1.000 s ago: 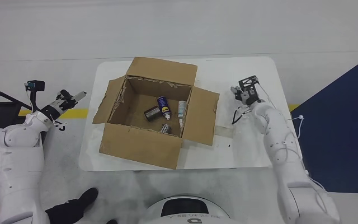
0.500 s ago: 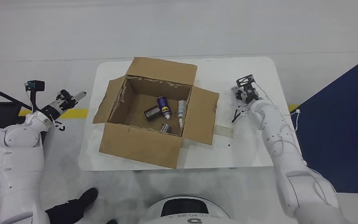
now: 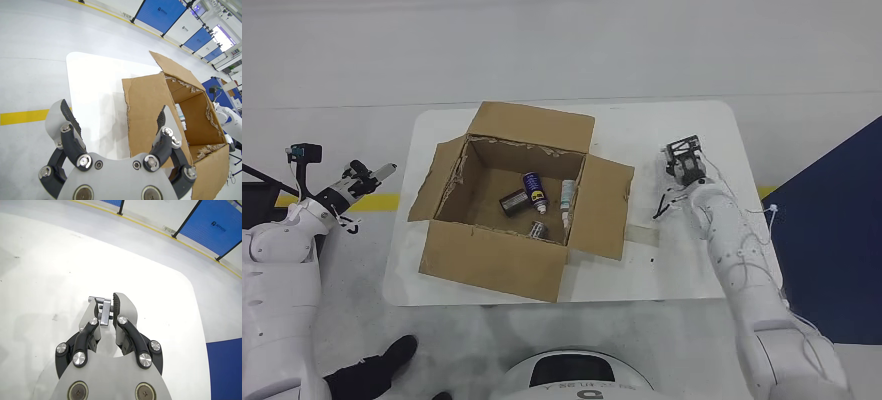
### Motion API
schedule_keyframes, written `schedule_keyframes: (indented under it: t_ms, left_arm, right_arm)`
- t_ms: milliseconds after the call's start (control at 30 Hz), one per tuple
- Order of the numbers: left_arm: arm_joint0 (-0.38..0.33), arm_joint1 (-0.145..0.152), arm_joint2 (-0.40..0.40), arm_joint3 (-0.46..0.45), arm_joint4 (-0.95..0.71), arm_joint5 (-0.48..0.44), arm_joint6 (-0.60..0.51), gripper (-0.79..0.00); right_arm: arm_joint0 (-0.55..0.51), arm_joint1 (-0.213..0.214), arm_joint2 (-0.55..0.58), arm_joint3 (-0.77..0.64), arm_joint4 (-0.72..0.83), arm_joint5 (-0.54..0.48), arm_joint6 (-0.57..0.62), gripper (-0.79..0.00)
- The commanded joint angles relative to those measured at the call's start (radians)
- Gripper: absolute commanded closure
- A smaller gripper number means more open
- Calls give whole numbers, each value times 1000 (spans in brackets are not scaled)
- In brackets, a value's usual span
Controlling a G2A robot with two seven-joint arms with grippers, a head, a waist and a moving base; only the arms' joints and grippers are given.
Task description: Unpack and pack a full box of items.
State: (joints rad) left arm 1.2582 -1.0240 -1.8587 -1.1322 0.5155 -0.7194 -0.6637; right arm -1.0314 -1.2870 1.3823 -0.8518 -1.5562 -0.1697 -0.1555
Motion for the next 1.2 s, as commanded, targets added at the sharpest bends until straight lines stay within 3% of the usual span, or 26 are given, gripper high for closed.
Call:
schedule_keyframes:
  t_ms: [0, 167, 367, 667, 800, 900, 1000, 1167]
  left_arm:
    - [0, 0, 0, 0, 0, 0, 0, -785]
    - [0, 0, 0, 0, 0, 0, 0, -785]
    - [0, 0, 0, 0, 0, 0, 0, -785]
    - [0, 0, 0, 0, 0, 0, 0, -785]
    - [0, 0, 0, 0, 0, 0, 0, -785]
    - [0, 0, 0, 0, 0, 0, 0, -785]
    - [0, 0, 0, 0, 0, 0, 0, -785]
    - [0, 0, 0, 0, 0, 0, 0, -785]
  right_arm:
    - [-37, 3, 23, -60, 52, -24, -39, 0]
    - [-109, 8, 69, -192, 224, -176, -105, 0]
    - [-124, 6, 44, -292, 356, -364, -61, 0]
    - [-123, 5, 37, -299, 365, -378, -44, 0]
    - [-138, 4, 3, -386, 451, -544, -32, 0]
    - [-148, 2, -42, -459, 517, -656, 38, 0]
    - [-121, 0, -109, -480, 603, -749, 181, 0]
    - [-18, -19, -261, -452, 793, -732, 474, 0]
